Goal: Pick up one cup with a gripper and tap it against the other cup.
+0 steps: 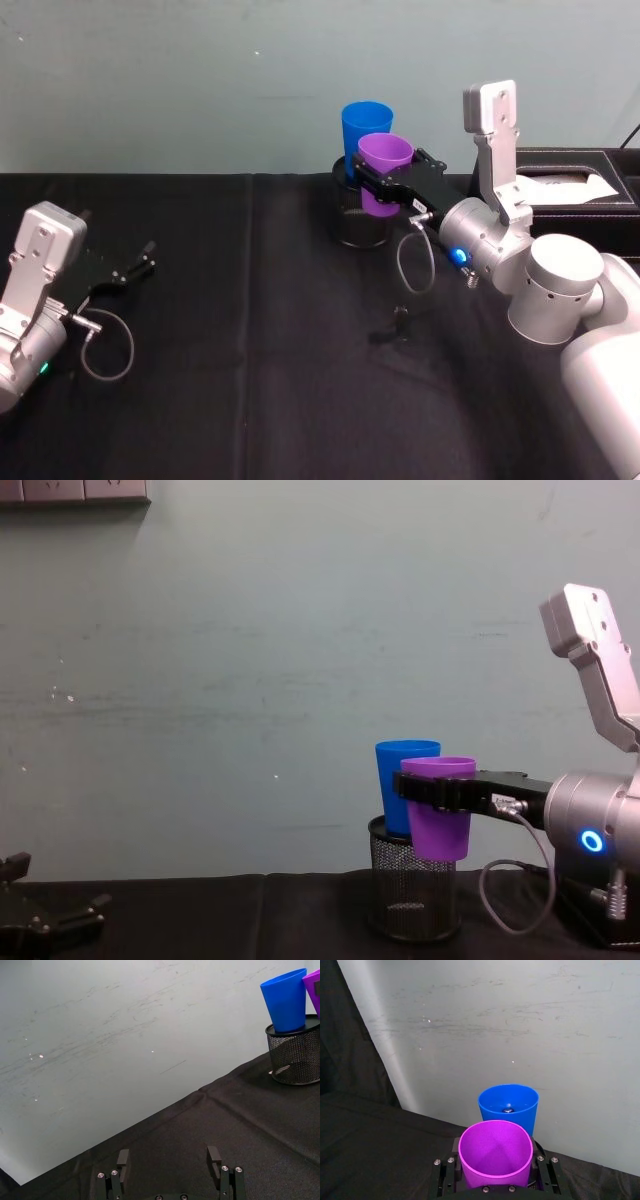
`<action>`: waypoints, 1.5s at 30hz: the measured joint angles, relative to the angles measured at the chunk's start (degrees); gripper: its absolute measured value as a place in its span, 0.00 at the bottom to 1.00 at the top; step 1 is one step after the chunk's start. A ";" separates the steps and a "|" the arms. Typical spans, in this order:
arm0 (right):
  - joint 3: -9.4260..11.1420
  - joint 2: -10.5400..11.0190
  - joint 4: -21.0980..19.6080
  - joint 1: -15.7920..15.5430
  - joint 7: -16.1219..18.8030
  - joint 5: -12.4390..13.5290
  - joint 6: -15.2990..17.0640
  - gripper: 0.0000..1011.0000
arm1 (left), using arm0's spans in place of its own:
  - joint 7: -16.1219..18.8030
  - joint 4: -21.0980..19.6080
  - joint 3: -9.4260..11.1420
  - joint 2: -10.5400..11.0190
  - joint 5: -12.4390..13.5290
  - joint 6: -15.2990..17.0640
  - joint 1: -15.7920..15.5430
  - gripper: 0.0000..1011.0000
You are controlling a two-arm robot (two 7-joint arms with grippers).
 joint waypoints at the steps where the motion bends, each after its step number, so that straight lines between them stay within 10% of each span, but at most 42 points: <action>1: 0.00 0.00 0.00 0.00 0.00 0.00 0.00 0.72 | 0.00 0.00 0.00 0.00 0.00 0.00 0.00 0.99; 45: 0.00 0.00 0.00 0.00 0.00 0.00 0.00 0.72 | 0.00 0.00 0.00 0.00 0.00 0.00 0.00 0.99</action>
